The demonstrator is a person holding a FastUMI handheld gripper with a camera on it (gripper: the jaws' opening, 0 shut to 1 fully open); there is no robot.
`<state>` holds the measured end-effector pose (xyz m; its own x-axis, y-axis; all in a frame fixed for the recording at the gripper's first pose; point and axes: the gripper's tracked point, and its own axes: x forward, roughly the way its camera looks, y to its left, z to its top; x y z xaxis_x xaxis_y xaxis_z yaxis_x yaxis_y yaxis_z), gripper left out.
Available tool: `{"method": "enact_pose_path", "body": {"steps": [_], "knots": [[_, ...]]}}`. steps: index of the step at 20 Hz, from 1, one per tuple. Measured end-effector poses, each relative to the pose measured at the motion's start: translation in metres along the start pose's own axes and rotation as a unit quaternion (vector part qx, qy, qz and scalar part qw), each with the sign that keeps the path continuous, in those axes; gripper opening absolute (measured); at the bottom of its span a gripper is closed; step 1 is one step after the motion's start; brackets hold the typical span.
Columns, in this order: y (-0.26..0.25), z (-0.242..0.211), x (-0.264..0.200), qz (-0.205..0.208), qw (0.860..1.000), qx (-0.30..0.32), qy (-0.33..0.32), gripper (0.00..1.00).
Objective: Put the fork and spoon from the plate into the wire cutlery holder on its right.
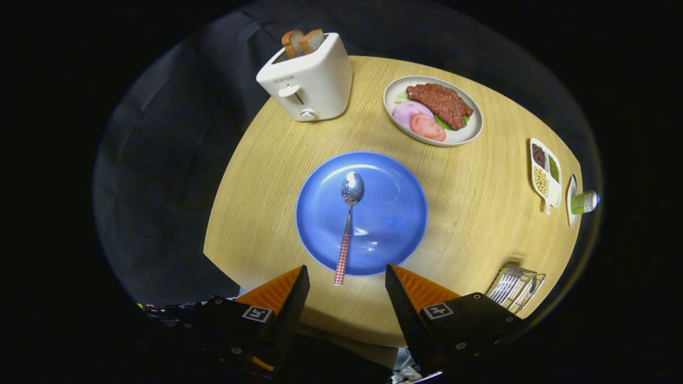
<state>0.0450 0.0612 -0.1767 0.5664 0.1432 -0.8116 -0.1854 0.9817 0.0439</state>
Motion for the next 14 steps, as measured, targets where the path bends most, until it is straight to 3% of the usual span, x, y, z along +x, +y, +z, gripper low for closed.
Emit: {"method": "enact_pose_path", "body": {"steps": [5, 14], "knots": [[0.005, -0.009, 0.046, -0.018, 0.999, 0.012, 0.042, 0.77], [0.004, -0.019, 0.089, -0.057, 0.994, 0.03, 0.083, 0.35]]}}
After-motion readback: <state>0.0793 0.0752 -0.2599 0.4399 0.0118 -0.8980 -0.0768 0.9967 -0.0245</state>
